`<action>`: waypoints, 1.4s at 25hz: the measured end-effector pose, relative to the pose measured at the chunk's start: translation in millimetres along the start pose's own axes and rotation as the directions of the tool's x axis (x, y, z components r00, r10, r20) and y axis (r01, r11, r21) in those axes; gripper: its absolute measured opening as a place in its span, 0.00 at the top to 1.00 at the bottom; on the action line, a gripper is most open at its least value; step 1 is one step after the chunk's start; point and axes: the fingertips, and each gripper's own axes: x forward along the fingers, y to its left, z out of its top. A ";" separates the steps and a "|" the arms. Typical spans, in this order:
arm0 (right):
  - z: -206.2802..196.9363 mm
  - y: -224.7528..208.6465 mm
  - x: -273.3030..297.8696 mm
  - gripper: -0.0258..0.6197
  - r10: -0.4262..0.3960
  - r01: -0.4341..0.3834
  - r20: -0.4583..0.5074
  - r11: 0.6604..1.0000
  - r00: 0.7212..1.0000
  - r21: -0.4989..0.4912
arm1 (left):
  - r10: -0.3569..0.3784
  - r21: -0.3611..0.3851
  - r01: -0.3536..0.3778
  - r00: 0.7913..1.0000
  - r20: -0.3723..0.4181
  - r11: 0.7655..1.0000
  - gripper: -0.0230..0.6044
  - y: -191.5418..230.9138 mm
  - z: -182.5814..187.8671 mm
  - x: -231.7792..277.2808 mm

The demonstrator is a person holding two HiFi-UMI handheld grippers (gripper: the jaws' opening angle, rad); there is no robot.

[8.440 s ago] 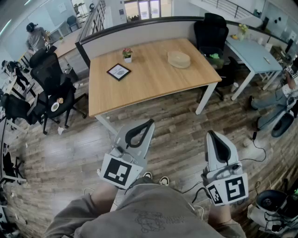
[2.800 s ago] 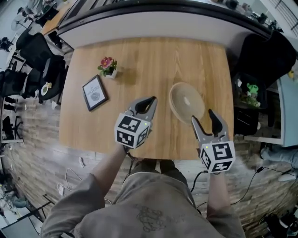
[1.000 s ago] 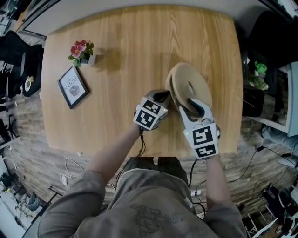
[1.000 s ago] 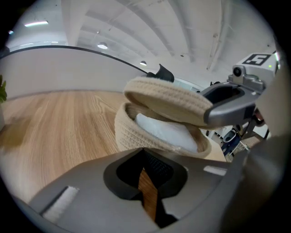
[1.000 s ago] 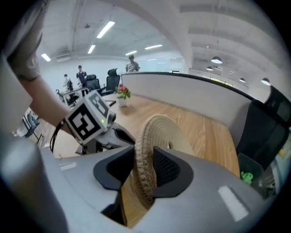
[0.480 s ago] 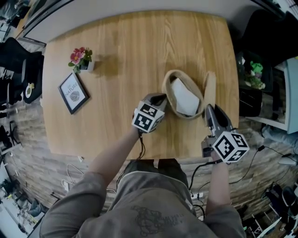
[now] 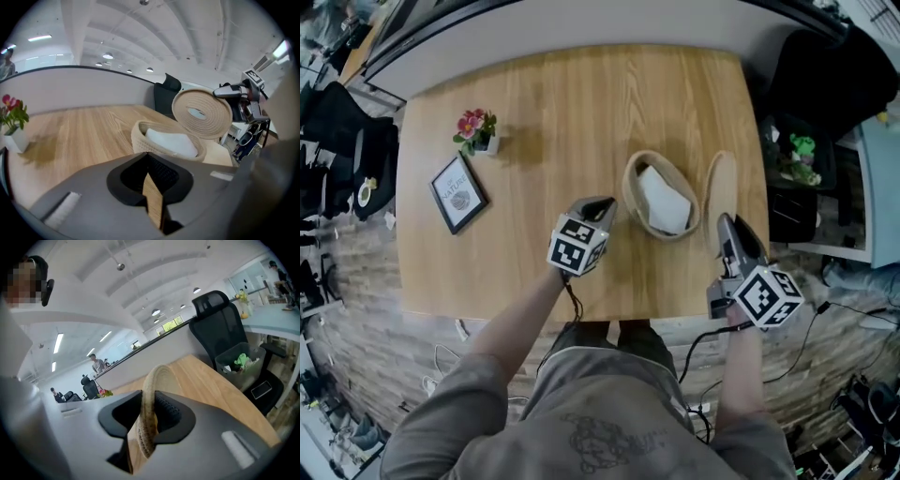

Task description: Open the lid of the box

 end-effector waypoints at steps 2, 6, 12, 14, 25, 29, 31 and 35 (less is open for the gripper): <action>15.4 16.7 -10.1 0.82 0.028 -0.027 0.034 0.999 0.999 -0.027 | 0.022 0.033 -0.023 0.999 0.036 0.999 0.96 0.6 16.7 -22.6; 46.1 56.4 -33.9 0.82 0.094 -0.080 0.129 0.991 0.987 -0.112 | 0.056 0.043 -0.063 0.989 0.140 0.997 0.96 0.0 61.5 -71.6; 85.8 117.2 -75.6 0.82 0.180 -0.114 0.232 0.956 0.956 -0.269 | 0.081 0.021 -0.093 0.945 0.317 0.995 0.96 -13.5 132.5 -146.6; 98.7 135.5 -90.1 0.82 0.202 -0.120 0.267 0.948 0.942 -0.294 | 0.082 0.057 -0.110 0.927 0.367 0.992 0.96 -20.7 154.2 -169.9; 146.5 216.7 -165.2 0.82 0.318 -0.161 0.366 0.903 0.874 -0.399 | 0.061 0.190 -0.187 0.848 0.526 0.964 0.96 -56.5 221.2 -277.9; 145.2 224.7 -182.5 0.82 0.330 -0.172 0.361 0.898 0.872 -0.405 | 0.076 0.186 -0.224 0.809 0.583 0.957 0.96 -64.7 232.6 -315.1; 142.9 222.7 -186.4 0.82 0.318 -0.159 0.352 0.897 0.880 -0.411 | 0.086 0.197 -0.250 0.796 0.600 0.948 0.96 -67.9 233.9 -325.1; 131.1 214.9 -186.7 0.82 0.288 -0.146 0.309 0.899 0.906 -0.412 | 0.089 0.213 -0.254 0.814 0.574 0.943 0.96 -70.5 219.6 -322.5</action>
